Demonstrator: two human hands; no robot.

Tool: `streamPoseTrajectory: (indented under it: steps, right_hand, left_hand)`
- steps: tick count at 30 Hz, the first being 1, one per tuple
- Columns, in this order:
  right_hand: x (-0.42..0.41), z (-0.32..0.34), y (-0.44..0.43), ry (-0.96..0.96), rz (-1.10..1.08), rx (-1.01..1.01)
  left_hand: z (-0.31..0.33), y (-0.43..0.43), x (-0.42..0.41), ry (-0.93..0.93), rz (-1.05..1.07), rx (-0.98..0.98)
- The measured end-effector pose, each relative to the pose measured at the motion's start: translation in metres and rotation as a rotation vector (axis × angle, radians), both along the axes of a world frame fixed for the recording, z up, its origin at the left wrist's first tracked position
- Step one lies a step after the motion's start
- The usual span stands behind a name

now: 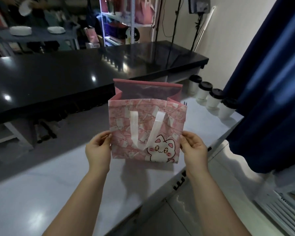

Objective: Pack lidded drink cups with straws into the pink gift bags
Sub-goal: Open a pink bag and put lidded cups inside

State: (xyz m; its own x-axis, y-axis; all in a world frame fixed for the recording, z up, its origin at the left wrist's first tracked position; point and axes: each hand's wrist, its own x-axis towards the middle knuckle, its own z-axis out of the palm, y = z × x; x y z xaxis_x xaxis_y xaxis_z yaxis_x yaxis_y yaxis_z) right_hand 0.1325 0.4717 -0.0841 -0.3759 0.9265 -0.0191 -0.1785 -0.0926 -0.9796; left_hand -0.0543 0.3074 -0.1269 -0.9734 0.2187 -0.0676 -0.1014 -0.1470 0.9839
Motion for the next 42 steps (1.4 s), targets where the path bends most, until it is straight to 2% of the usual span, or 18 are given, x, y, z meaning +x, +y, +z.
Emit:
streamPoseTrajectory:
  steps: [4,9,15,20,24,35,38,42]
  right_hand:
    - [-0.046,-0.006,0.038,0.009,0.041,-0.029]
    - [-0.081,-0.027,0.074,-0.002,0.129,-0.080]
    - [-0.120,-0.043,0.119,-0.032,0.386,-0.087]
    - [-0.122,-0.045,0.152,-0.056,0.630,-0.022]
    - [-0.103,-0.060,0.170,-0.079,0.729,-0.017]
    - [-0.043,-0.071,0.184,-0.100,0.751,0.134]
    - [-0.020,-0.065,0.185,-0.094,0.797,0.160]
    - [0.007,-0.052,0.191,-0.096,0.848,0.290]
  left_hand:
    - [-0.005,0.027,-0.037,0.030,0.064,-0.029]
    - [-0.019,0.042,-0.031,-0.011,0.183,-0.062]
    - [-0.022,0.045,-0.007,0.029,0.453,-0.085]
    - [-0.030,0.050,0.050,0.002,0.639,-0.094]
    - [-0.041,0.061,0.091,-0.021,0.690,-0.169]
    - [-0.026,0.090,0.140,-0.082,0.693,-0.285]
    - [-0.029,0.105,0.163,-0.050,0.664,-0.374]
    - [-0.025,0.122,0.173,0.061,0.570,-0.452]
